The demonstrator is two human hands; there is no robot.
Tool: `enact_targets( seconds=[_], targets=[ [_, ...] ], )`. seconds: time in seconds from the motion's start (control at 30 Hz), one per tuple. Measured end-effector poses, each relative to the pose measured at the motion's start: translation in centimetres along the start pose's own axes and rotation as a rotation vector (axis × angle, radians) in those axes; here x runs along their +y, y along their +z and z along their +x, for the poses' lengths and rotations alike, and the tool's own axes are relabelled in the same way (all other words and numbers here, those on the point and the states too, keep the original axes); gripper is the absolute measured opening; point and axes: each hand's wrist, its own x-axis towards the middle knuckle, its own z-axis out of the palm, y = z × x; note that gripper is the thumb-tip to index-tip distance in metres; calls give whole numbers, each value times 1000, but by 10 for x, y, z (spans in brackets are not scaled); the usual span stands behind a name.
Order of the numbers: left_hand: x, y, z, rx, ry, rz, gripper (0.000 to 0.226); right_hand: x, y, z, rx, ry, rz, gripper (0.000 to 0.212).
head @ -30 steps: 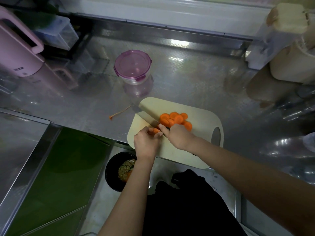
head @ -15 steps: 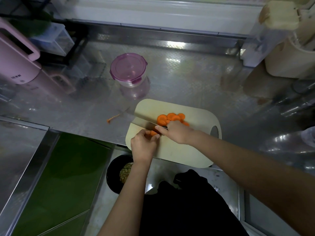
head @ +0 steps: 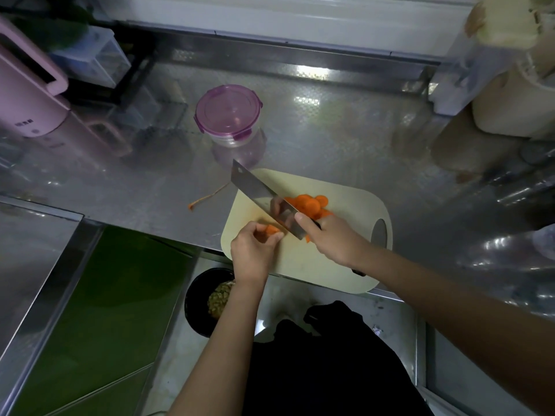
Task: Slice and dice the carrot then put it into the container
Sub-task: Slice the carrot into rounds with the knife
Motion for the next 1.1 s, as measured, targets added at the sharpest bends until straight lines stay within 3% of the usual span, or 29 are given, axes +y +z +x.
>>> enact_targets(
  seconds=[0.33,0.93,1.1],
  targets=[
    [-7,3,-8,65,78,-85,15,2,9,-9,-31,90,-15,58],
    [-6,7,-7,96,-47,-206,14,-10,8,-19,18,15,-53,46],
    [-7,8,-3,79,-87,-219,15,-11,13,-19,-43,-12,-77,29]
  ],
)
